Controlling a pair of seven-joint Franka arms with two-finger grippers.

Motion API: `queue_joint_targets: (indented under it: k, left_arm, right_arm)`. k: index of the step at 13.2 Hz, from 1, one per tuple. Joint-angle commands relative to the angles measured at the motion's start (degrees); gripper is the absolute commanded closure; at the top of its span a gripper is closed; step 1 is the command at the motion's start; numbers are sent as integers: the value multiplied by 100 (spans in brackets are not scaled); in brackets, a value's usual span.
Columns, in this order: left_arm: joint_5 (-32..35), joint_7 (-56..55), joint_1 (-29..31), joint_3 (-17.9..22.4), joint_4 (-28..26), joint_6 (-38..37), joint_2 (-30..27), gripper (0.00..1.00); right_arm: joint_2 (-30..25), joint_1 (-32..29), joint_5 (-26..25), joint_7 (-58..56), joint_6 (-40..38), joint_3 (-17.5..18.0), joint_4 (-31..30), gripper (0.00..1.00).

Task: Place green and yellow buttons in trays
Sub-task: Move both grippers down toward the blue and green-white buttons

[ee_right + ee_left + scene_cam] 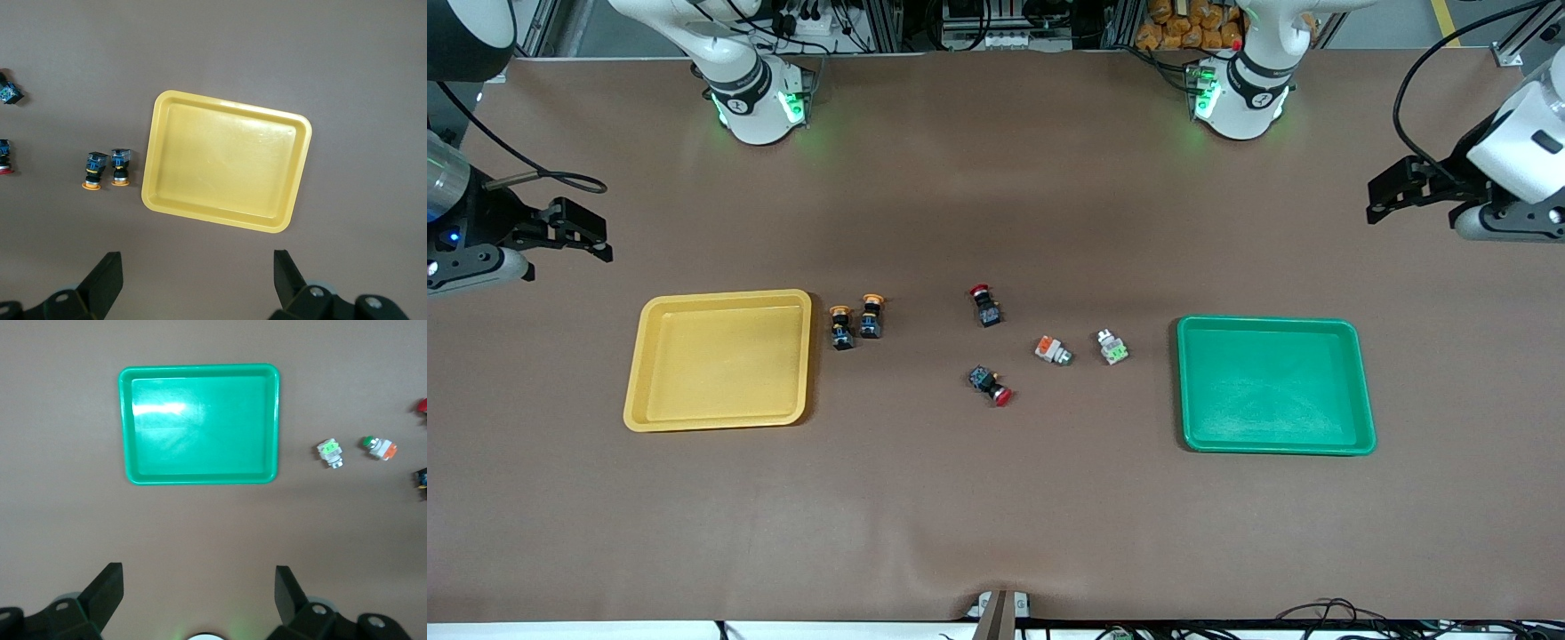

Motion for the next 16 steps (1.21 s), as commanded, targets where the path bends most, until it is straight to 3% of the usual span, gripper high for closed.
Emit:
queue_joint_targets:
  k: [1,5,9,13,16]
  left_arm:
    - [-172,-658,-23,-405,117,-93,280,0]
    - [-172,-1564,-58,-1030,117,-58,764,0]
    - [-102,-2399,-584,-1181,30,442,1466,0]
    - [-40,-2865,-692,-1189,-374,1267,2038,0]
    - [-49,-3130,-700,-1189,-401,1769,2390,0]
  right_arm:
    - [-151,-94,74,-38,46,59,-146,0]
    - [-143,-103,74,-38,90,59,-146,0]
    - [-134,-7,100,284,107,102,-242,0]
    - [-55,1037,100,1884,160,111,-339,0]
    - [112,1819,222,2938,667,111,-768,0]
